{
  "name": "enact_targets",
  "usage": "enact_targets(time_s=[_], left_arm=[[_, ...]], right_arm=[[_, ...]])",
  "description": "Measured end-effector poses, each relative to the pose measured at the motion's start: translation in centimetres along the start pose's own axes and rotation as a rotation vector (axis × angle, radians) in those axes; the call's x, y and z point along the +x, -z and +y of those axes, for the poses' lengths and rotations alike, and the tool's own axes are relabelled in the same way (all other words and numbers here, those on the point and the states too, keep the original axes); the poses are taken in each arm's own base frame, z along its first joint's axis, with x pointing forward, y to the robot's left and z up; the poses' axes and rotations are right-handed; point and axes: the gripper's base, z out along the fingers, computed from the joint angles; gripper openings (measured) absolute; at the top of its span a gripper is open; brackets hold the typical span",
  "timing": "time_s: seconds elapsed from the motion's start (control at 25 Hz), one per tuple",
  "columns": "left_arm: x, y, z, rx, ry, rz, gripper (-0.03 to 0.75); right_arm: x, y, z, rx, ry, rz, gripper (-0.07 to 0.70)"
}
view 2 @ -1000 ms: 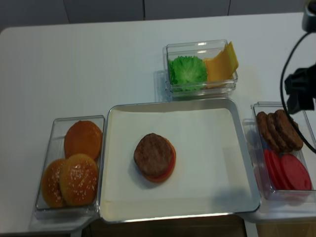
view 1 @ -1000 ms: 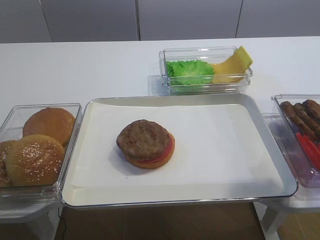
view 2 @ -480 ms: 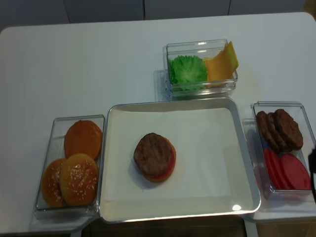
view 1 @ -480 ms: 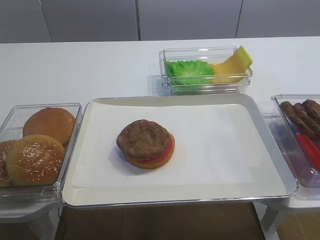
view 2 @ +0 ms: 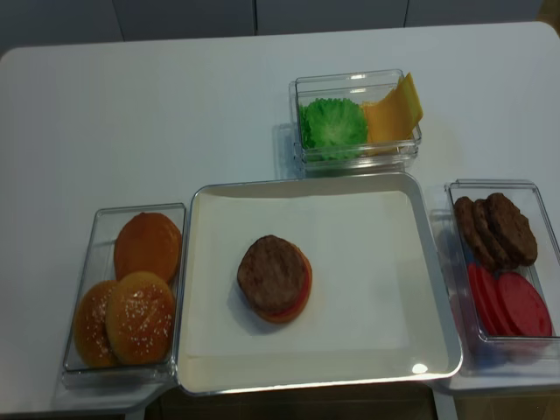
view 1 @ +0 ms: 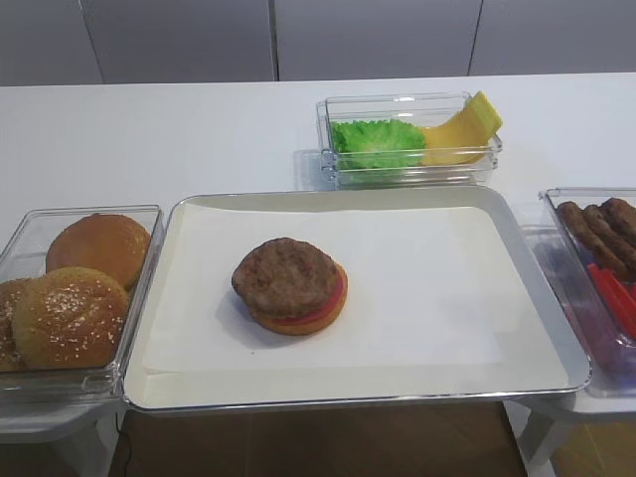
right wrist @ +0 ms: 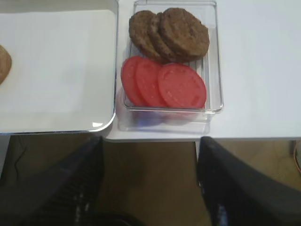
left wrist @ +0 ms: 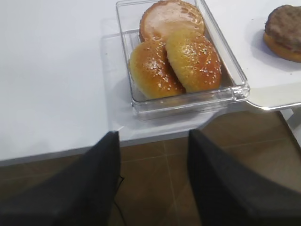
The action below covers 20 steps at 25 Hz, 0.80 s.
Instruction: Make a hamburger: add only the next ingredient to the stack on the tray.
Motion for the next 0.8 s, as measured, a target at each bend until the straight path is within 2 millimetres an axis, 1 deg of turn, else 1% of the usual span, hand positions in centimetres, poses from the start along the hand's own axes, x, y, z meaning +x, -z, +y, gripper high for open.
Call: enact_targets(time_s=[0.12,0.24,0.4,0.6,0.8], left_arm=[[0.0,0.0,0.0,0.0,0.0,0.0,0.352],[0.0,0.0,0.0,0.0,0.0,0.0,0.352],[0.0,0.0,0.0,0.0,0.0,0.0,0.353],[0.0,0.0,0.0,0.0,0.0,0.0,0.352],[0.0,0.0,0.0,0.0,0.0,0.0,0.352]], right_arm=[[1.8,1.2,0.0,-0.004,0.008,-0.081,0.468],[3.5,1.9,0.0,-0.007,0.013,-0.144,0.468],[5.8,2.0,-0.1,-0.01,0.021,-0.202,0.468],[7.9,0.8,-0.2,-0.021,0.021,-0.208,0.468],[8.5,-0.9,-0.4,-0.025,0.025,-0.159,0.468]])
